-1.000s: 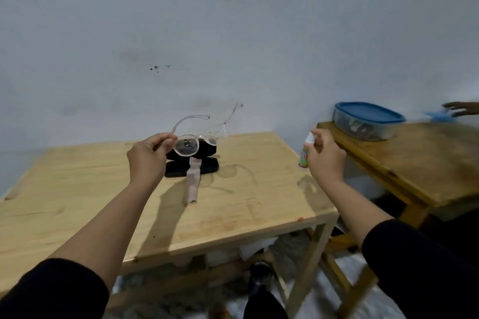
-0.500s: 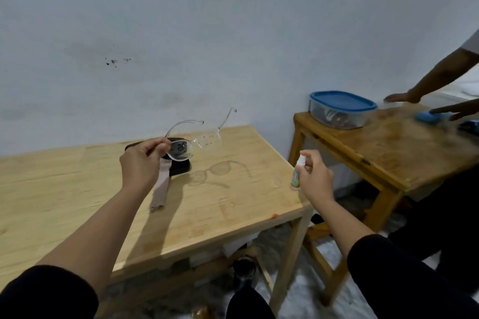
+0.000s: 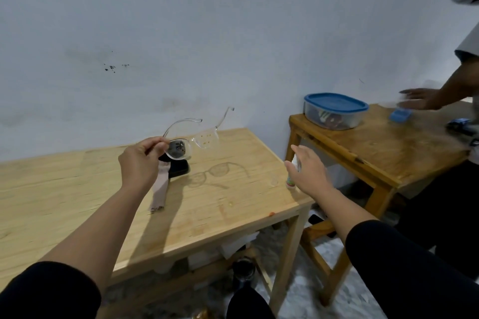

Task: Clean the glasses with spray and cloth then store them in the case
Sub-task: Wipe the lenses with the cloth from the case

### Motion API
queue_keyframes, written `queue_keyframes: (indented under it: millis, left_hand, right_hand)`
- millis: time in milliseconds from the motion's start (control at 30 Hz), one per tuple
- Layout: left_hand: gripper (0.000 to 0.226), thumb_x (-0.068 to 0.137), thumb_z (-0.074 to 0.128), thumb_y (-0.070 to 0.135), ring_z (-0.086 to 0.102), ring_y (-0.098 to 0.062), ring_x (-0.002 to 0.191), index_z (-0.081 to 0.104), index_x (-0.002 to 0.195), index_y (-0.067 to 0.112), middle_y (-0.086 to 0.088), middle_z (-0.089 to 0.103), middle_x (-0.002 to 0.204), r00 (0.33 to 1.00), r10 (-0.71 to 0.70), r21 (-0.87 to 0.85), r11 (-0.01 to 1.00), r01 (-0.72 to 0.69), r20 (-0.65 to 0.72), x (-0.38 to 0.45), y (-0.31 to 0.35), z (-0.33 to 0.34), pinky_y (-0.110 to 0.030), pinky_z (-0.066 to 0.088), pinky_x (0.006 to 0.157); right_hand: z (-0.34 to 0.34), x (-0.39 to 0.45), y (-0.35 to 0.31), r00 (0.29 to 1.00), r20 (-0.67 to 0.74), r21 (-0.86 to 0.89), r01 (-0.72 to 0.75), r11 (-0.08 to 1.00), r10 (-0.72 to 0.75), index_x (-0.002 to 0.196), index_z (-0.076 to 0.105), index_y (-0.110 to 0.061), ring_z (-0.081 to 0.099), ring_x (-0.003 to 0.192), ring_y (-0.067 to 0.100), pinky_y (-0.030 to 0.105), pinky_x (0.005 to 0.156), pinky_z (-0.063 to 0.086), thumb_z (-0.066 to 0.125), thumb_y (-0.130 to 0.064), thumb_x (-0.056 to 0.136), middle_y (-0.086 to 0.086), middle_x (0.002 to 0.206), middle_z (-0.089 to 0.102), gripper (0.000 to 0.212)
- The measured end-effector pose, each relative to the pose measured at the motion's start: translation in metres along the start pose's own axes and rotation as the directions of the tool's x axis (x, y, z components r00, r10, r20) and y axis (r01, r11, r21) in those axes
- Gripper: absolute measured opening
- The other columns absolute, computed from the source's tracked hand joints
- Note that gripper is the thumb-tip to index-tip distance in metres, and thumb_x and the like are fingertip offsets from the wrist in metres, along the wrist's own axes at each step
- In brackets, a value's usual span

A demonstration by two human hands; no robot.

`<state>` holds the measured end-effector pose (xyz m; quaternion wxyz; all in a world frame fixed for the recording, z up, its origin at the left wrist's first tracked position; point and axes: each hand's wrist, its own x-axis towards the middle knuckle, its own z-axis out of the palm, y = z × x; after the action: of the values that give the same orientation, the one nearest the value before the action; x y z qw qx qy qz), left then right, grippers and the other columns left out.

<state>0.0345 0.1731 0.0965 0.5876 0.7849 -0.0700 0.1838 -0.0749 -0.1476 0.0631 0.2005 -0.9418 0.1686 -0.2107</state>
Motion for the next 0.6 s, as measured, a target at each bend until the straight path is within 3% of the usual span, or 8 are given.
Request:
queue_keyframes:
  millis: [67,100,233,600]
  left_hand:
    - [0.012,0.086,0.061,0.015,0.059,-0.009,0.086,0.072,0.092,0.016,0.002,0.068,0.09,1.0,0.004,-0.008,1.0,-0.004,-0.006,0.001,0.003,-0.004,-0.002,0.039,0.069]
    - [0.012,0.086,0.061,0.015,0.058,-0.008,0.086,0.072,0.093,0.015,0.002,0.068,0.091,1.0,0.008,-0.007,1.0,-0.008,-0.012,0.002,0.005,-0.007,-0.002,0.038,0.071]
    - [0.013,0.086,0.061,0.017,0.06,-0.01,0.09,0.072,0.093,0.016,0.003,0.069,0.092,0.999,0.014,-0.004,1.0,-0.014,-0.041,0.007,0.012,-0.021,-0.021,0.041,0.086]
    - [0.012,0.088,0.059,0.016,0.066,-0.012,0.083,0.069,0.084,0.022,0.003,0.068,0.082,0.987,0.022,-0.024,0.999,-0.026,-0.156,0.022,0.004,-0.088,-0.02,0.044,0.082]
  right_hand:
    - [-0.006,0.005,-0.004,1.0,0.013,-0.118,0.02,0.993,-0.019,0.143,0.031,-0.014,0.021,0.142,0.021,0.037,0.114,0.022,0.041,-0.038,0.096,0.007,0.153,0.028,0.053]
    - [-0.009,0.008,-0.006,1.0,0.019,-0.16,0.024,0.987,-0.021,0.143,0.031,-0.013,0.02,0.143,0.021,0.037,0.114,0.02,0.039,-0.039,0.096,0.007,0.153,0.027,0.054]
    - [-0.018,0.02,-0.025,0.999,0.006,-0.201,0.051,0.978,-0.051,0.141,0.034,-0.012,0.024,0.14,0.024,0.04,0.112,0.027,0.04,-0.038,0.096,0.008,0.152,0.028,0.053]
    - [0.017,0.044,-0.122,0.955,0.079,-0.105,0.292,0.951,-0.284,0.142,0.032,-0.007,0.026,0.139,0.023,0.035,0.111,0.026,0.038,-0.036,0.097,0.01,0.15,0.031,0.054]
